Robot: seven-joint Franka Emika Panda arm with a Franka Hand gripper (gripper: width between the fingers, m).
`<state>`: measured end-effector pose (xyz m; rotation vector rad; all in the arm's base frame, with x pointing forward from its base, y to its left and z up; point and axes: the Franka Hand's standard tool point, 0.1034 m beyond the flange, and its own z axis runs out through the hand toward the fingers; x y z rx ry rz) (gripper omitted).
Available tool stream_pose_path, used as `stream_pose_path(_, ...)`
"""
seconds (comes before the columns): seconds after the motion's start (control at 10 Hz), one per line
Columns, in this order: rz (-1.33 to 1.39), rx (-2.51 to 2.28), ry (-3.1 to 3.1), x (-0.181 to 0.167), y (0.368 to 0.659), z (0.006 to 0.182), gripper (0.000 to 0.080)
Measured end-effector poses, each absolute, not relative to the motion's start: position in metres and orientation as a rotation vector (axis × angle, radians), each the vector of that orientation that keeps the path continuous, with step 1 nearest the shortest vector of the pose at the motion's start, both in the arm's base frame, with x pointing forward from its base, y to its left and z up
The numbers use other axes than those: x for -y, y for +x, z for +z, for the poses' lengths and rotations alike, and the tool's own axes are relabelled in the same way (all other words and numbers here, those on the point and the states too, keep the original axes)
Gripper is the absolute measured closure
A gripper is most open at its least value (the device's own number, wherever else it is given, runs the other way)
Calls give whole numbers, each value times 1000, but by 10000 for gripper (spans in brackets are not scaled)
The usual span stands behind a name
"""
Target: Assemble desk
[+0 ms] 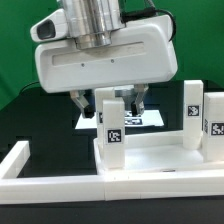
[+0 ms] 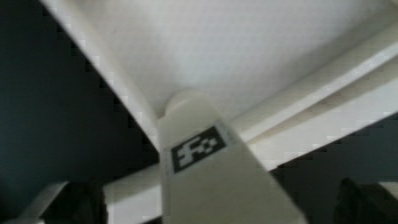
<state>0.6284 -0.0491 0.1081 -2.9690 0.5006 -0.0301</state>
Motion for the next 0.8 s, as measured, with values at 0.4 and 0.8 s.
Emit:
stream_pose_path(0.4,-42,-299,-3013,41,630,101,237)
stream_pose_path(0.8,-19,-706,-2951,48,629,100,503)
